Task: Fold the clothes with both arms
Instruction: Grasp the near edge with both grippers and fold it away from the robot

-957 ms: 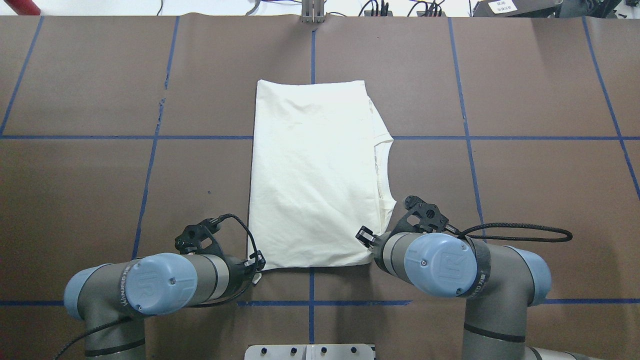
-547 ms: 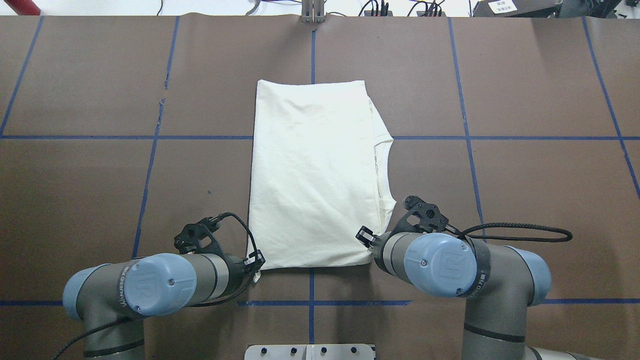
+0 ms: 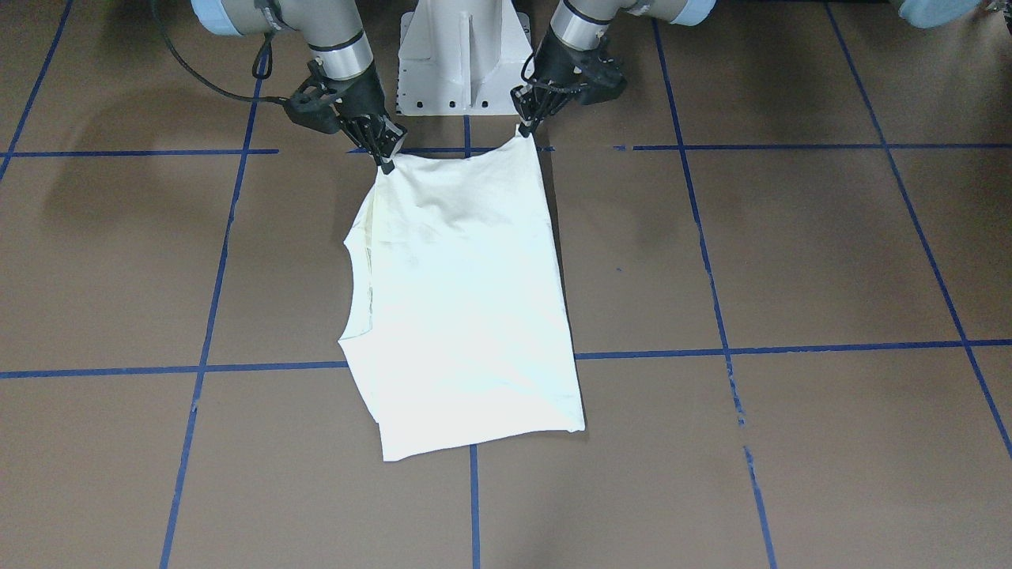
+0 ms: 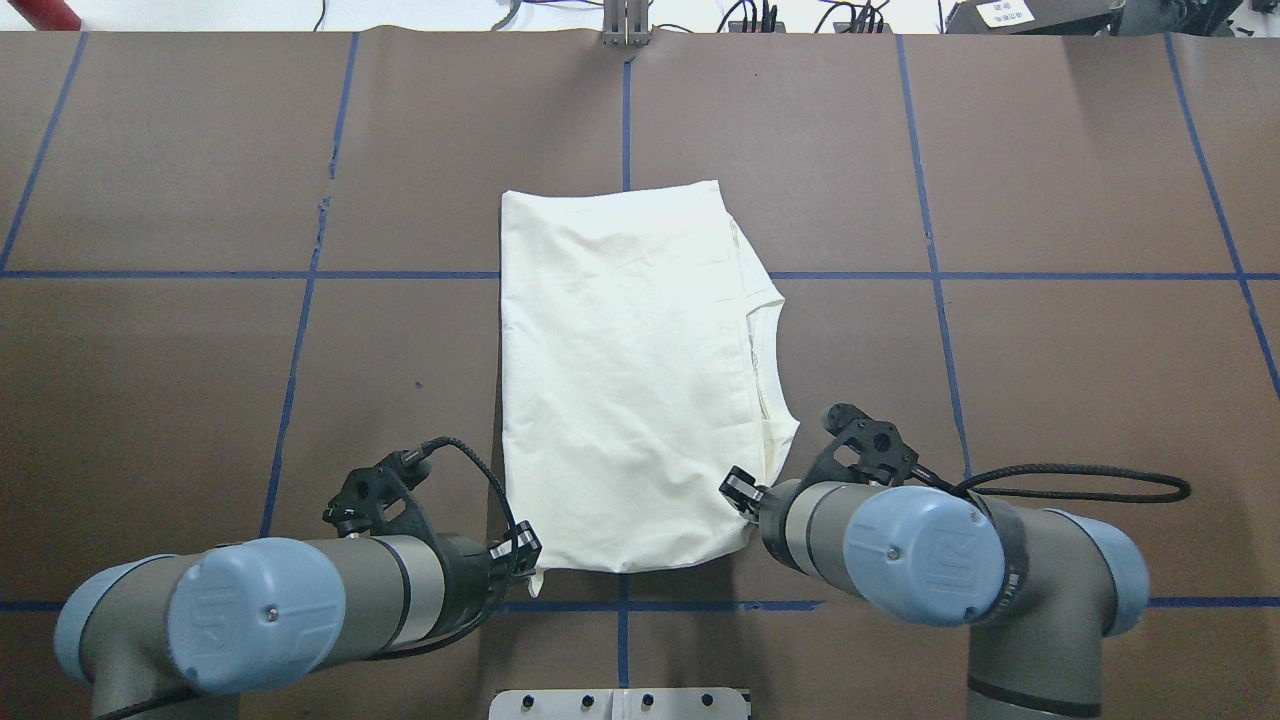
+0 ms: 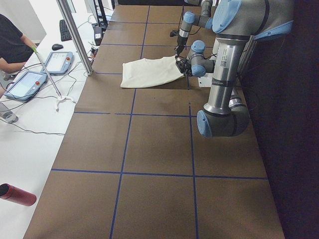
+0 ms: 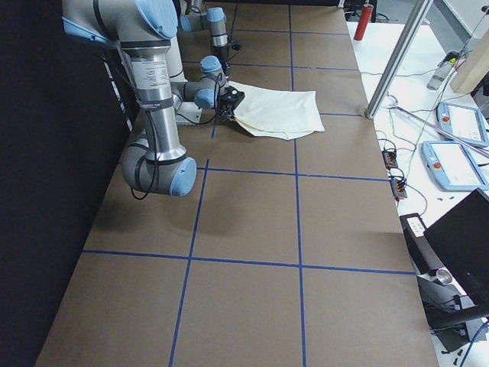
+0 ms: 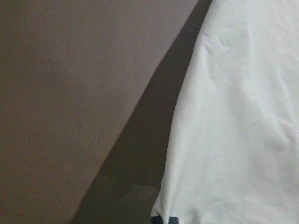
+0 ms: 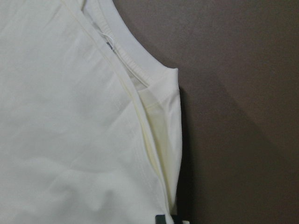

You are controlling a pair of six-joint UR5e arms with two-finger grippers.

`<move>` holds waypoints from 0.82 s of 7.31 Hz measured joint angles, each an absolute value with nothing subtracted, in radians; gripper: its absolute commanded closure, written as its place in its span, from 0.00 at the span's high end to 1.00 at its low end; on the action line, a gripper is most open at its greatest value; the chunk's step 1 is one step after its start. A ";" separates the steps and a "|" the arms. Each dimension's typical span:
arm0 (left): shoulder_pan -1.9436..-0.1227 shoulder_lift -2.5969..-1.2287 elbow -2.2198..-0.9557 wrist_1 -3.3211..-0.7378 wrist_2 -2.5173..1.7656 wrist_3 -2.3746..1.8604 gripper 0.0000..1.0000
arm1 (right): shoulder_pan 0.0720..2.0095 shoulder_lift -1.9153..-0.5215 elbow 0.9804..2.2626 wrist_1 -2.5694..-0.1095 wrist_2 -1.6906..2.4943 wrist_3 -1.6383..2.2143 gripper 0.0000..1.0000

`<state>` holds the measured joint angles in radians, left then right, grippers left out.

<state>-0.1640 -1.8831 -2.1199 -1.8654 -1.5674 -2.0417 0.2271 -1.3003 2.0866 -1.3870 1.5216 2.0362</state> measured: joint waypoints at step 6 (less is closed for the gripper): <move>-0.381 -1.984 -2.087 -1.743 -1.576 -1.859 0.00 | 0.431 -1.170 2.013 -1.384 1.560 2.052 0.00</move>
